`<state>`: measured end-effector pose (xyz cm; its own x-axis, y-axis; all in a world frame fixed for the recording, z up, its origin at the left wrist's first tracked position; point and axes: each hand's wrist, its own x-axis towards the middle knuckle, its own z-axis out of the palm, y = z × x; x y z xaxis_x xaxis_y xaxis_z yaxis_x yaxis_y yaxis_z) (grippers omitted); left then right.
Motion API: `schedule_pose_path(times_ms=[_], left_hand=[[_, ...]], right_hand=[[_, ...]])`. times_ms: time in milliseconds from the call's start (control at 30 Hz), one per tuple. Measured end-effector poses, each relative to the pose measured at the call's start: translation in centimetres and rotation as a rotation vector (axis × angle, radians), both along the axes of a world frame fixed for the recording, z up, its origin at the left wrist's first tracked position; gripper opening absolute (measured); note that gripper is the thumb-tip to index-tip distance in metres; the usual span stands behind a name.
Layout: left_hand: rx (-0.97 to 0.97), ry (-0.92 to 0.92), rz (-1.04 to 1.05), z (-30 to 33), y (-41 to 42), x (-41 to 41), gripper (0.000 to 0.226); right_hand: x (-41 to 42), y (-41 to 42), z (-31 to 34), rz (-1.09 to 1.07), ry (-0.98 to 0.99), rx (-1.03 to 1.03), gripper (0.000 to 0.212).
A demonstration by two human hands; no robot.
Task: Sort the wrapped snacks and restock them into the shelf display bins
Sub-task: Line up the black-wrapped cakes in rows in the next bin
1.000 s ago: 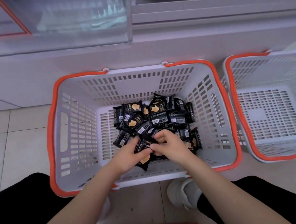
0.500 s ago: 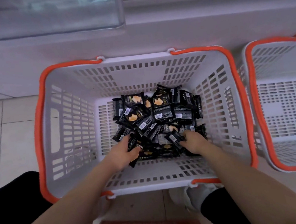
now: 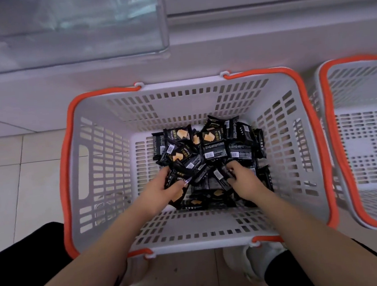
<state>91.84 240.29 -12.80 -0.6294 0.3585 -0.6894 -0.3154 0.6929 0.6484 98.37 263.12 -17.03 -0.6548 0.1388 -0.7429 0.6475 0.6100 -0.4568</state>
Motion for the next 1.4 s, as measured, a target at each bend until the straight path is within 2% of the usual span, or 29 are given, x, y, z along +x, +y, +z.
schedule_pose_path(times_ms=[67,100,167,233,333,400,467,500,633,733,800,867,933,1033,1100,1200,1267,1333,1400], left_hand=[[0.049,0.036,0.07,0.7,0.2,-0.2,0.038],[0.07,0.058,0.103,1.1,0.2,-0.3,0.043],[0.102,0.052,0.161,2.1,0.5,-0.4,0.064],[0.157,0.043,0.204,3.4,0.9,-0.3,0.068],[0.261,0.088,0.185,5.6,1.2,0.2,0.042],[0.309,0.167,0.134,7.7,1.1,0.7,0.023],[0.344,0.257,0.078,9.8,0.8,1.1,0.024],[0.367,0.299,0.06,11.1,0.6,1.4,0.025],[0.466,0.445,0.022,15.4,-0.3,2.2,0.025],[0.549,0.501,0.0,18.5,-1.1,2.6,0.026],[0.595,0.551,-0.011,20.4,-1.5,2.8,0.026],[0.714,0.511,0.073,22.1,-1.8,3.1,0.024],[0.823,0.419,0.172,23.7,-1.8,3.2,0.023],[0.894,0.36,0.204,26.3,-1.4,3.2,0.033],[0.915,0.402,0.22,27.6,-1.2,2.7,0.033],[0.89,0.499,0.21,29.1,-1.2,1.7,0.029],[0.897,0.527,0.211,29.9,-1.3,0.7,0.025],[0.948,0.489,0.268,30.7,-1.6,-0.5,0.04],[0.994,0.448,0.335,31.8,-2.0,-2.0,0.05]], right_hand=[[-0.2,0.2,2.1,-0.39,0.016,-0.318,0.039],[-0.1,0.3,3.3,-0.571,0.011,-0.527,0.036],[0.5,0.2,5.8,-0.818,0.037,-0.902,0.031],[1.0,0.1,8.0,-0.99,0.098,-1.132,0.03],[1.3,-0.7,11.2,-1.153,0.182,-1.268,0.031],[1.5,-1.7,13.4,-1.148,0.204,-1.327,0.042],[1.9,-2.5,15.1,-1.102,0.224,-1.387,0.058],[2.2,-2.9,16.0,-1.065,0.241,-1.411,0.059],[3.0,-4.5,19.2,-0.887,0.277,-1.386,0.049],[3.4,-5.5,21.8,-0.725,0.333,-1.203,0.037],[3.4,-5.9,23.6,-0.639,0.438,-1.044,0.034],[3.4,-6.5,25.6,-0.611,0.548,-0.989,0.036],[3.2,-7.6,27.7,-0.6,0.64,-1.031,0.041],[2.5,-9.8,30.7,-0.548,0.75,-1.072,0.04],[1.6,-10.9,32.1,-0.564,0.809,-0.975,0.037],[-0.1,-11.8,33.7,-0.627,0.845,-0.746,0.043],[-1.3,-12.3,34.9,-0.592,0.909,-0.658,0.036],[-2.7,-12.9,36.0,-0.547,0.993,-0.597,0.026],[-4.2,-13.6,37.0,-0.49,1.043,-0.597,0.025]])
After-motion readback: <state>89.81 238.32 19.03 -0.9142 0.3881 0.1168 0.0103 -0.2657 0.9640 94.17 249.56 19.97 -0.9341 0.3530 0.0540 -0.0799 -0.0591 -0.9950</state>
